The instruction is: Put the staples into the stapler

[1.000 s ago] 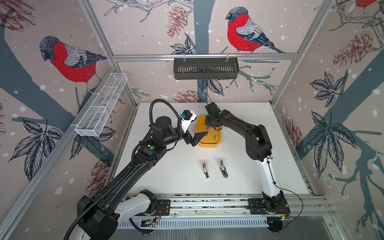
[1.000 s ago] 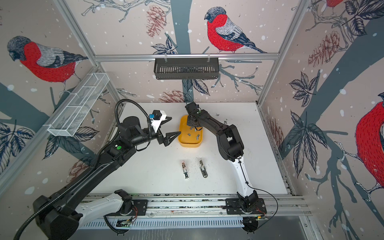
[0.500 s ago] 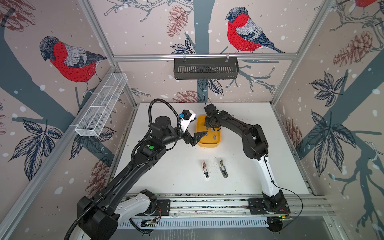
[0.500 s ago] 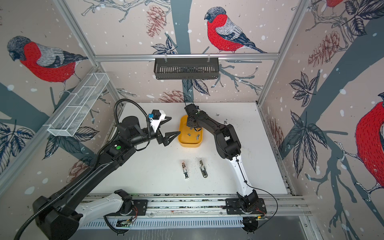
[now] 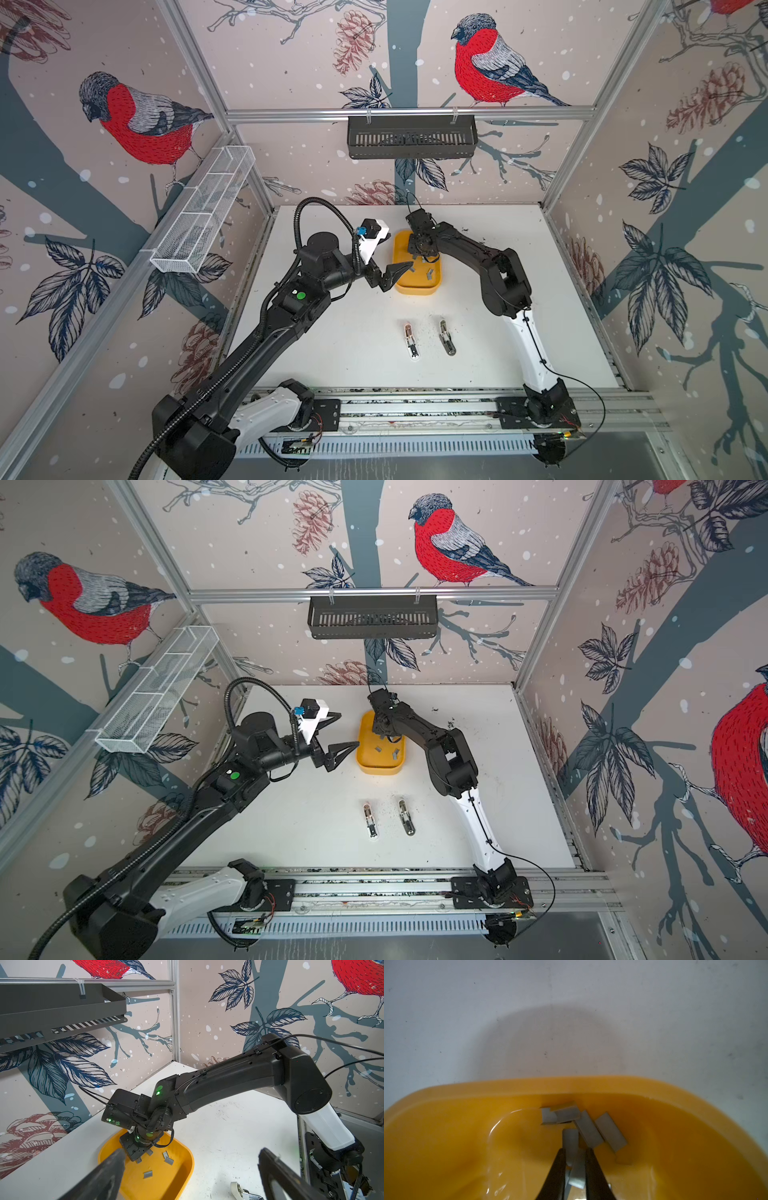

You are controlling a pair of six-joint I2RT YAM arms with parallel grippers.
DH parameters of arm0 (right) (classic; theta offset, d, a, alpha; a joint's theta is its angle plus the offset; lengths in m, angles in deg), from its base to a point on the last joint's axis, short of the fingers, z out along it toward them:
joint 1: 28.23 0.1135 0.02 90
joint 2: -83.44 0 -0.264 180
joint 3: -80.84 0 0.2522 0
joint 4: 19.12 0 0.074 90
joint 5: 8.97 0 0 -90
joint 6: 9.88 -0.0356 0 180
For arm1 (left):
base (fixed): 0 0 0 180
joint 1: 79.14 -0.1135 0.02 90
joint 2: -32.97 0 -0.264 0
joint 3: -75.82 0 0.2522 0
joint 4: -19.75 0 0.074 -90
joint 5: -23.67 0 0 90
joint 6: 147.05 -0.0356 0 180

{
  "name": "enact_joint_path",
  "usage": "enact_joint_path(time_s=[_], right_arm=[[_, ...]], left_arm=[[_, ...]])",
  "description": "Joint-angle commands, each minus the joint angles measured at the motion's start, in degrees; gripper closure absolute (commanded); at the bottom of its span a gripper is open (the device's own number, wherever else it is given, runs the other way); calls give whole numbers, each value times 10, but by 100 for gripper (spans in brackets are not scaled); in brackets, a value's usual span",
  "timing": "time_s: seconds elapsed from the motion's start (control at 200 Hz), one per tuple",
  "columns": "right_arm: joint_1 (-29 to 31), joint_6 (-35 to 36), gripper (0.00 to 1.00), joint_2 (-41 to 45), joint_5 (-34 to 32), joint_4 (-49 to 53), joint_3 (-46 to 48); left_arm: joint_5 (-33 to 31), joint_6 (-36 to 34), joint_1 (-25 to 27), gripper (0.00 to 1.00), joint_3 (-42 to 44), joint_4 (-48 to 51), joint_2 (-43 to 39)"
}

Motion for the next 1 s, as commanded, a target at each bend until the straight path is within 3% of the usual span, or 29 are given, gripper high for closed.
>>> enact_joint_path(time_s=[0.0, 0.565, 0.991], right_arm=[[1, 1, 80, -3, -22, 17, -5], [1, 3, 75, -10, -7, 4, -4], [7, 10, 79, -5, -15, 8, 4]], left_arm=[[16, 4, -7, 1, -3, -23, -2], [31, 12, -17, 1, -3, -29, 0], [33, 12, -18, 1, -4, -31, -1]])
